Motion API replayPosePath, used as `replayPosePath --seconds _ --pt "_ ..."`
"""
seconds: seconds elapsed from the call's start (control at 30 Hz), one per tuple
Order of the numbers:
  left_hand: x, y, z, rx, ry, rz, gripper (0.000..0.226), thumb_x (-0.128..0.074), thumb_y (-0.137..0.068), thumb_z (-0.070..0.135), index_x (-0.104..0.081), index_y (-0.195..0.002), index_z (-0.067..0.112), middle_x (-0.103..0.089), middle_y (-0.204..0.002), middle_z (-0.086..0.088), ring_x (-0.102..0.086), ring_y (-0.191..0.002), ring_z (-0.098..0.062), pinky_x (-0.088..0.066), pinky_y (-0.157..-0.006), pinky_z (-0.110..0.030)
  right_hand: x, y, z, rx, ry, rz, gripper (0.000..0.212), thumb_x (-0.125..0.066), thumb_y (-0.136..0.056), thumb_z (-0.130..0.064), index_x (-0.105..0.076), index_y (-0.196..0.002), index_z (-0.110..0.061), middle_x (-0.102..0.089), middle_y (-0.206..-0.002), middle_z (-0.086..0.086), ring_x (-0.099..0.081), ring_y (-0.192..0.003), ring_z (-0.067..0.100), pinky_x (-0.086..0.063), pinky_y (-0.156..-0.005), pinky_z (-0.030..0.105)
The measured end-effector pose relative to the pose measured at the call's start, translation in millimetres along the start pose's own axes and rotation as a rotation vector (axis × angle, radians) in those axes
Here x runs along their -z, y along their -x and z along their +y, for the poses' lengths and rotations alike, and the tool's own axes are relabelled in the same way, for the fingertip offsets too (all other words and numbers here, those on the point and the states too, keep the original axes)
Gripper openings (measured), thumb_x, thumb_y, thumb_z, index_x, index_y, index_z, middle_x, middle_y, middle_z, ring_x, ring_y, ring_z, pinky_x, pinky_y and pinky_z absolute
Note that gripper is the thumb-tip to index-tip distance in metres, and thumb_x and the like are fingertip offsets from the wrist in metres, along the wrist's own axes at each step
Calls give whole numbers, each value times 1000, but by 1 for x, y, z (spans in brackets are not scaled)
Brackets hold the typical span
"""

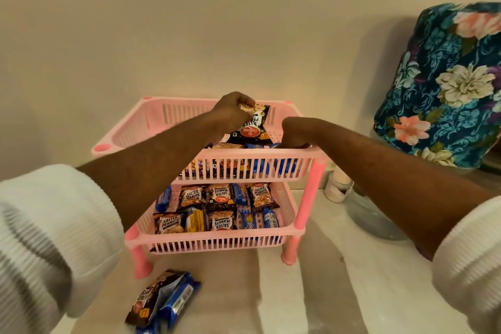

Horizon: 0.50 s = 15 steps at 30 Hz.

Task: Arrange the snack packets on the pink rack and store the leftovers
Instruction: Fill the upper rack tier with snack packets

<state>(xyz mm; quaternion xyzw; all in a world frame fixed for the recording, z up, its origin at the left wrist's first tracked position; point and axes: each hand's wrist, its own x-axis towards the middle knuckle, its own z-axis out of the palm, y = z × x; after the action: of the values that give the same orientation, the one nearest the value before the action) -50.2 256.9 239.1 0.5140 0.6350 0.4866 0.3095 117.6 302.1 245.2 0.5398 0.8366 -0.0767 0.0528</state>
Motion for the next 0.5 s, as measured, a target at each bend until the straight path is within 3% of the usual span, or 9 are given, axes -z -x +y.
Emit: replayPosePath --seconds 0.1,0.17,0.27,0.33,0.43,0.5 --pt "-1 -5 -7 81 67 -58 43 -73 -85 5 -58 -121 22 -59 -117 -7 -66 -97 -22 -61 -79 -36 7 -4 4 19 -122 98 33 -70 -91 -16 -63 -119 -1 -71 -98 9 -71 -82 22 -59 -70 31" --pt "-3 -10 -7 100 95 -45 53 -77 -81 9 -53 -128 20 -58 -116 -6 -65 -97 -22 -61 -78 -35 18 -9 4 -8 -395 212 29 -64 -92 -5 -61 -119 1 -72 -103 14 -74 -86 27 -62 -74 36" --pt "-9 -19 -1 79 113 29 57 -79 -80 12 -52 -130 18 -58 -118 -5 -64 -97 -21 -60 -79 -33 28 -6 -1 -21 -832 148 26 -59 -97 -15 -57 -121 -4 -70 -104 14 -75 -85 31 -64 -72 43" --pt "-13 -25 3 74 164 63 55 -77 -82 14 -51 -130 18 -59 -120 -6 -64 -102 -22 -59 -84 -35 24 -6 -6 28 -867 97 32 -67 -94 -26 -56 -120 -12 -71 -104 10 -75 -89 27 -64 -75 42" --pt "-19 -34 8 101 297 33 50 -70 -89 15 -47 -133 15 -59 -127 -11 -65 -104 -26 -60 -85 -41 17 -14 -5 53 -948 174 53 -78 -85 -16 -49 -129 -18 -71 -107 9 -76 -87 25 -64 -73 39" --pt "-23 -35 9 127 330 -16 53 -62 -95 16 -39 -142 16 -55 -132 -15 -65 -101 -27 -60 -81 -41 16 -22 1 8 -967 248 56 -79 -83 -9 -50 -131 -12 -68 -111 14 -75 -88 29 -64 -71 40"
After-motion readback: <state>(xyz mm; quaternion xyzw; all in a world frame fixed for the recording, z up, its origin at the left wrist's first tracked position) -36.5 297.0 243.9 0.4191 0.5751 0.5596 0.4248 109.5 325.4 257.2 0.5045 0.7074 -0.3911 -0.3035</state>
